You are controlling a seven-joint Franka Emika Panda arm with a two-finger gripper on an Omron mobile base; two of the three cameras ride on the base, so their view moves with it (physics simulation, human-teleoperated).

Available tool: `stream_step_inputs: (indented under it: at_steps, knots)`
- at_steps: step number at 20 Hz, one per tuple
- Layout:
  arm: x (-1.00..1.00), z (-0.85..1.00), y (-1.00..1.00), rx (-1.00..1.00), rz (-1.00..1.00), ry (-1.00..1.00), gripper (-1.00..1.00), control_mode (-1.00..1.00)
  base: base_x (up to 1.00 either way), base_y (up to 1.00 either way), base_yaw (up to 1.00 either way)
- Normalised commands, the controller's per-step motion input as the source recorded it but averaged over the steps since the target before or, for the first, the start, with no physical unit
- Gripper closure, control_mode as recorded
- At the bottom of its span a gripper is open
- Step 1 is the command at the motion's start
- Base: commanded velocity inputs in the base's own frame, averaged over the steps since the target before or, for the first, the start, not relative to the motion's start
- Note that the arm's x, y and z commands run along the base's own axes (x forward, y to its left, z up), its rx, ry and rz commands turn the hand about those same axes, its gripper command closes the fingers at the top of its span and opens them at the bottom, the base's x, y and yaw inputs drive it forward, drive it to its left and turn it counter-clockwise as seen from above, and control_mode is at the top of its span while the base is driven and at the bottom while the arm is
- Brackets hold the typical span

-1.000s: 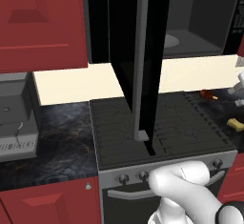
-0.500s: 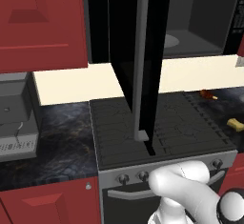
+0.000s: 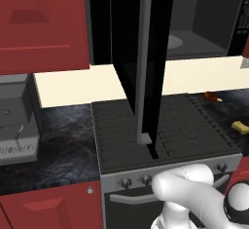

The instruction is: Place the sponge inside the microwave to prepare for sanitizing.

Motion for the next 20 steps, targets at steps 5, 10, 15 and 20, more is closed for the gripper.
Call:
stream_step_inputs:
  at_steps: [5,10,15,20]
  knots:
    - [0.15,-0.08,-0.38,-0.02,0.11,-0.05,-1.00,-1.00,0.00,0.00,0.00]
    - [0.18,-0.16,-0.33,-0.17,0.04,-0.01,-1.00,-1.00,0.00,0.00,0.00]
    - [0.20,-0.36,-0.29,-0.19,0.00,0.00,-1.00,-1.00,0.00,0.00,0.00]
    - [0.15,-0.40,-0.32,-0.10,0.00,0.00,-1.00,-1.00,0.00,0.00,0.00]
